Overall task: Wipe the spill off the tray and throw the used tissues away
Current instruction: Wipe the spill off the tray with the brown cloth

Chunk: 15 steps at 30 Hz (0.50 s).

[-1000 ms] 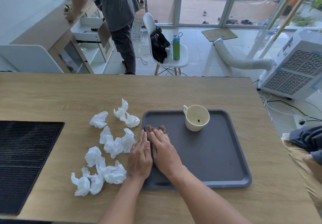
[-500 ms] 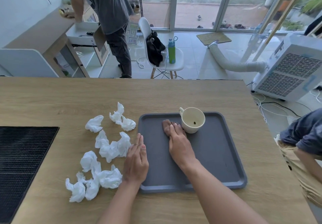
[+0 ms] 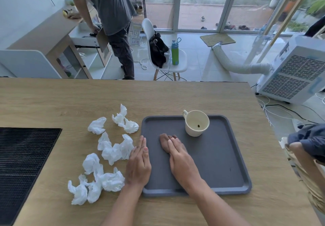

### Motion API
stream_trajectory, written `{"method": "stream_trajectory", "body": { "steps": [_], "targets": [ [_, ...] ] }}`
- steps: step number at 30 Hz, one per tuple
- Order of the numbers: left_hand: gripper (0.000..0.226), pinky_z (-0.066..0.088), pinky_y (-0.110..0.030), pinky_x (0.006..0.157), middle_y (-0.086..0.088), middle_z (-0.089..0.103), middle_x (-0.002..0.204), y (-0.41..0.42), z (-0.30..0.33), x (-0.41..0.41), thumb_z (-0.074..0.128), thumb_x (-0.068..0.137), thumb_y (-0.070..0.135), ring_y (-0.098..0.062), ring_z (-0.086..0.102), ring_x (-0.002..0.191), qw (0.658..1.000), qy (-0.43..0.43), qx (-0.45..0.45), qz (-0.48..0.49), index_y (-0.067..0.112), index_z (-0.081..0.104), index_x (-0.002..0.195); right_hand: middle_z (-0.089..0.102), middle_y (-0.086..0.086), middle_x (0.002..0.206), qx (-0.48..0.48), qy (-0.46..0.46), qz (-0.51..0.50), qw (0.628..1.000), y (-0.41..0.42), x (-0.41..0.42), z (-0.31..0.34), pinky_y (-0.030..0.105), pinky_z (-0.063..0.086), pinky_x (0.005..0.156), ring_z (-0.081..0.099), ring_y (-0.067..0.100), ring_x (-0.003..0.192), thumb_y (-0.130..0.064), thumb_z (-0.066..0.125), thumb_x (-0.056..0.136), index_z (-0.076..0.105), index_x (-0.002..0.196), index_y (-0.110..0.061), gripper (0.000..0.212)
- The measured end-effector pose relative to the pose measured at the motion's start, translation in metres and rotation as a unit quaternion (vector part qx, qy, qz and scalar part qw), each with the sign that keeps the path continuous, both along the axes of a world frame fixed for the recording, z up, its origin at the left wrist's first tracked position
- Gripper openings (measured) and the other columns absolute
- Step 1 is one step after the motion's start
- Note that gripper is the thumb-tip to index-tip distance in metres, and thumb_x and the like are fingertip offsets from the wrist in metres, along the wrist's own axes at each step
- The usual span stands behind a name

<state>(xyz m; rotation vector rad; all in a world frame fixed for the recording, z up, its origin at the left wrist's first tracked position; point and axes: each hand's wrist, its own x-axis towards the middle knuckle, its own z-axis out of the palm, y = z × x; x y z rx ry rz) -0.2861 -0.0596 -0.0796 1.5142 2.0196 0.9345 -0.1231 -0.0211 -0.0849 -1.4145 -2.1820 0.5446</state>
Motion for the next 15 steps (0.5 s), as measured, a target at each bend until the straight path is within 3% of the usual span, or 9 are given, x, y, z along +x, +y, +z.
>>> {"method": "stream_trajectory", "body": {
  "steps": [5, 10, 15],
  "targets": [
    [0.055, 0.021, -0.031, 0.117, 0.013, 0.024, 0.152, 0.0, -0.001, 0.001, 0.015, 0.097, 0.037, -0.001, 0.022, 0.14, 1.0, 0.003, 0.001, 0.003, 0.017, 0.034, 0.146, 0.032, 0.017, 0.155, -0.024, -0.02, -0.058, 0.998, 0.026, -0.005, 0.0, 0.036, 0.018, 0.121, 0.022, 0.028, 0.147, 0.006, 0.041, 0.09, 0.031, 0.148, 0.001, 0.059],
    [0.054, 0.022, -0.033, 0.117, 0.011, 0.024, 0.154, 0.001, -0.001, 0.0, 0.016, 0.098, 0.036, 0.003, 0.02, 0.139, 1.0, 0.002, 0.0, -0.002, 0.018, 0.033, 0.146, 0.028, 0.017, 0.157, -0.052, -0.001, -0.122, 0.991, 0.051, -0.016, 0.004, 0.034, 0.018, 0.121, 0.018, 0.028, 0.148, 0.001, 0.041, 0.093, 0.028, 0.149, -0.002, 0.058],
    [0.06, 0.023, -0.036, 0.117, 0.011, 0.023, 0.155, 0.001, -0.004, -0.001, 0.011, 0.097, 0.045, 0.004, 0.018, 0.139, 1.0, 0.002, -0.004, -0.001, 0.019, 0.029, 0.148, 0.034, 0.012, 0.154, -0.058, 0.003, -0.092, 0.994, 0.054, -0.045, 0.007, 0.038, 0.025, 0.118, 0.02, 0.027, 0.147, 0.003, 0.041, 0.088, 0.034, 0.148, -0.009, 0.062]
  ]
}}
